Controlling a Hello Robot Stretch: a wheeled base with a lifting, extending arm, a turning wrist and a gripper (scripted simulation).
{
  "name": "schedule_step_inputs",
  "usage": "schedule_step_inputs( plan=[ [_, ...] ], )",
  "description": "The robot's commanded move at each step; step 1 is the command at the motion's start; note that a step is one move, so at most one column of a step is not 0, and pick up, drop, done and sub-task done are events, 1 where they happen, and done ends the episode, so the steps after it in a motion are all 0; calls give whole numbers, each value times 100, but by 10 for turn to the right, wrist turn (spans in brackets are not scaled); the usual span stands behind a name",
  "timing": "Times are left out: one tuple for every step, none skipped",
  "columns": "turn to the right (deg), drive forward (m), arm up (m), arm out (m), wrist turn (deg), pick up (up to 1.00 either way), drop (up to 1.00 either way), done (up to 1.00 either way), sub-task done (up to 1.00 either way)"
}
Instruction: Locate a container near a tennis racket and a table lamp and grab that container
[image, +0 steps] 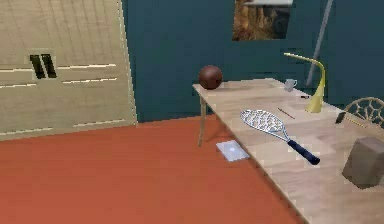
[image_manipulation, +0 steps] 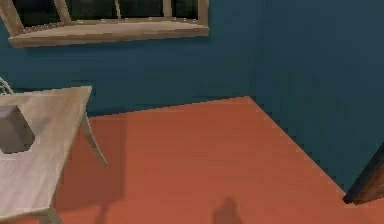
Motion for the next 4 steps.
schedule_step_inputs(
  plan=[
    [-120, 0, 0, 0, 0, 0, 0, 0, 0],
    [0, 60, 0, 0, 0, 0, 0, 0, 0],
    [450, 0, 0, 0, 0, 0, 0, 0, 0],
    [-360, 0, 0, 0, 0, 0, 0, 0, 0]
  ],
)
